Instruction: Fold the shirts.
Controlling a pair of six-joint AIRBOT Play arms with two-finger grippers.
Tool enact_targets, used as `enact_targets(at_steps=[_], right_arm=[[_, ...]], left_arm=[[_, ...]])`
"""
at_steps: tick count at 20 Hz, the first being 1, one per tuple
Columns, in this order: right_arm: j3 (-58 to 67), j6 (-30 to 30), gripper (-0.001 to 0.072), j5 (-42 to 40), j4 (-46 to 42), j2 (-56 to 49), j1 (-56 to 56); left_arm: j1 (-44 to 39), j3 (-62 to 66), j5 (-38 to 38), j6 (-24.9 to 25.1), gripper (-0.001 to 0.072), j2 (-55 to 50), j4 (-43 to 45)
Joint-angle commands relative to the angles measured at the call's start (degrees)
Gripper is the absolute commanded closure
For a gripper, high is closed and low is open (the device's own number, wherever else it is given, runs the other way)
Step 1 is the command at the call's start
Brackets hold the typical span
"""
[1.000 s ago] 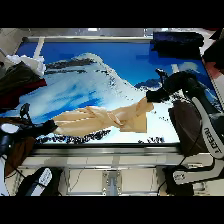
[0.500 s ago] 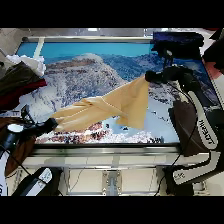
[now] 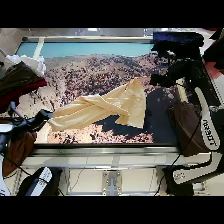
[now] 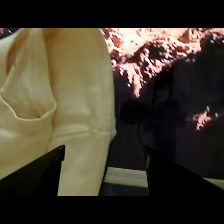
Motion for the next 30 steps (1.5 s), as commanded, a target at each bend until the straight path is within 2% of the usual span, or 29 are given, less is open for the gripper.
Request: enact_targets(at_steps=[1,3,4,6,8,11,14,17,20,21,24,25,26,28,29,30], right_arm=[[-0.11,-1.05,0.0155,-5.9,-1.29,0.59,-1.73],[-1.36,-1.4,0.0154,-3.87,2.01,0.57,-1.66],[-2.32,-1.66,0.0155,-2.38,4.74,0.52,-1.57],[-3.52,-1.64,0.0155,-1.2,6.97,0.09,-1.57],[-3.78,-1.64,0.0155,-1.92,6.95,-0.92,-1.6],[-3.76,-1.66,0.0155,-2.01,7.13,-4.09,-1.6],[-3.76,-3.19,0.0156,-1.95,8.79,-8.76,-1.6],[-3.74,-3.23,0.0157,-0.28,8.92,-11.8,-1.6],[-3.69,-6.08,0.0171,1.6,12.72,-13.94,-1.51],[-3.69,-6.58,0.02,2.05,14.43,-14.64,-1.51],[-3.69,-6.75,0.02,2.49,16.06,-15.98,-1.51],[-3.69,-7.69,0.0219,2.27,16.74,-16.09,-1.51],[-3.69,-9.44,0.0288,1.9,17.66,-16.09,-1.51],[-3.69,-10.73,0.0522,1.79,19.3,-16.0,-1.51],[-3.69,-10.73,0.066,1.81,19.78,-16.0,-1.51],[-3.69,-10.71,0.0695,1.81,20.04,-16.0,-1.51]], left_arm=[[8.92,-0.2,-7.48,-8.02,0.0016,8.44,6.58],[13.79,-3.89,-15.04,-12.63,0.0016,14.21,12.57],[14.6,-6.36,-16.61,-14.53,0.0016,16.39,12.07],[14.34,-12.26,-14.12,-15.3,0.0016,19.02,4.13],[14.27,-16.59,-10.8,-12.31,0.0016,18.84,-0.98],[14.12,-18.01,-7.02,-5.81,0.0016,17.81,-1.33],[13.44,-18.03,-6.8,-3.78,0.0016,16.04,-1.29],[7.26,-18.01,-4.55,-0.76,0.0017,12.07,-4.52],[-2.8,-17.97,4.22,0.44,0.0018,6.93,-9.92],[-6.05,-17.79,6.49,0.44,0.0017,5.25,-10.29],[-14.12,-16.85,11.96,0.42,0.0017,0.17,-10.29],[-15.37,-16.35,13.22,0.39,0.0018,-1.14,-10.32],[-16.04,-15.63,13.57,0.42,0.0017,-2.29,-10.29],[-16.11,-14.03,13.77,0.42,0.0019,-3.45,-10.29],[-16.11,-13.4,14.49,0.39,0.0063,-3.5,-10.29],[-16.11,-12.9,14.75,0.44,0.013,-3.52,-10.27]])
